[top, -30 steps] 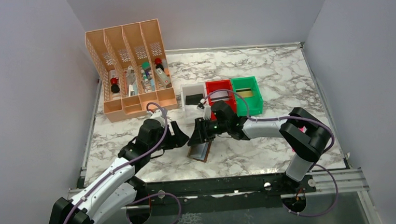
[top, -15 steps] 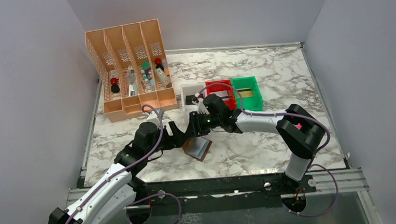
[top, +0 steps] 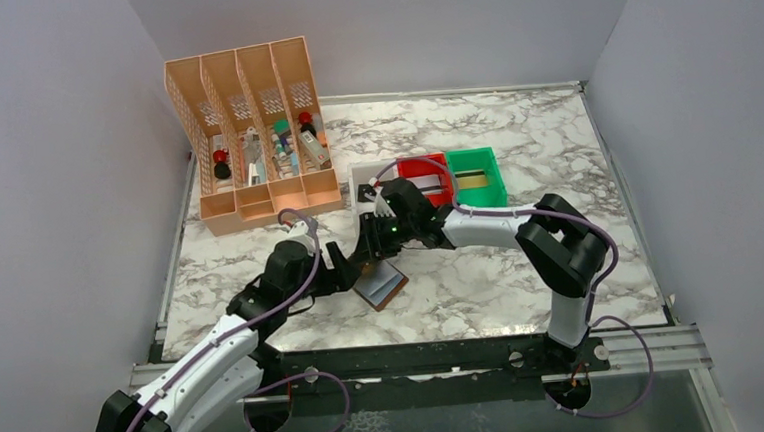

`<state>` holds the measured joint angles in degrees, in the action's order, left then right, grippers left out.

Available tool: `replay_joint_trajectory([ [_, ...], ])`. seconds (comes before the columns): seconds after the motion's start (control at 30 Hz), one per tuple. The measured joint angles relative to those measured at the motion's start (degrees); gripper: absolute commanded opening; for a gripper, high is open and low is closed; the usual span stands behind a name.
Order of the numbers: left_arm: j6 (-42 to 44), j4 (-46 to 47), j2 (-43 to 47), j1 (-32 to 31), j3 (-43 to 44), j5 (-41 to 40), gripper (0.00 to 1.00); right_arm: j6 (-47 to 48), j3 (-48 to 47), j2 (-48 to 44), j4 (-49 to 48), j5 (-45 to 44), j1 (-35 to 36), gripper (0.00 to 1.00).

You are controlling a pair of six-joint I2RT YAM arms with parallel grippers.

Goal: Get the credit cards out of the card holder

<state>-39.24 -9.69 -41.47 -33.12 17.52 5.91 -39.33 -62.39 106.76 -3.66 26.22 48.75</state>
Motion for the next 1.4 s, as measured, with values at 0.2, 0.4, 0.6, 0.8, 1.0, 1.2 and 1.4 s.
replay_joint_trajectory([
  [0.2,4.46,4.00,-3.32,0.00,0.04,-2.27,0.74,0.66,-0.96,0.17,1.05,-0.13,0.00,0.41],
  [0.4,10.40,8.92,-3.56,0.00,-0.35,-4.07,0.54,1.46,-1.70,0.20,2.45,-1.36,-0.04,0.41],
  [0.6,12.90,12.87,-3.04,0.00,-0.94,-4.07,0.52,1.92,-1.86,0.20,3.52,-2.45,0.00,0.41],
  [0.8,13.70,14.84,-8.57,0.00,-0.90,-3.96,0.46,2.34,-1.86,0.20,3.87,-3.37,0.00,0.41],
  [1.0,14.16,14.75,-13.97,0.00,-0.31,-3.61,0.35,2.80,-1.84,0.20,4.61,-4.26,-0.20,0.41],
  [1.2,14.97,15.45,-15.87,0.00,0.09,-2.32,0.16,2.84,-1.84,0.17,4.61,-4.26,-0.07,0.41],
  [1.4,15.67,17.29,-15.91,0.00,0.09,-1.53,0.00,3.02,-1.84,0.07,4.85,-4.42,-0.07,0.43],
])
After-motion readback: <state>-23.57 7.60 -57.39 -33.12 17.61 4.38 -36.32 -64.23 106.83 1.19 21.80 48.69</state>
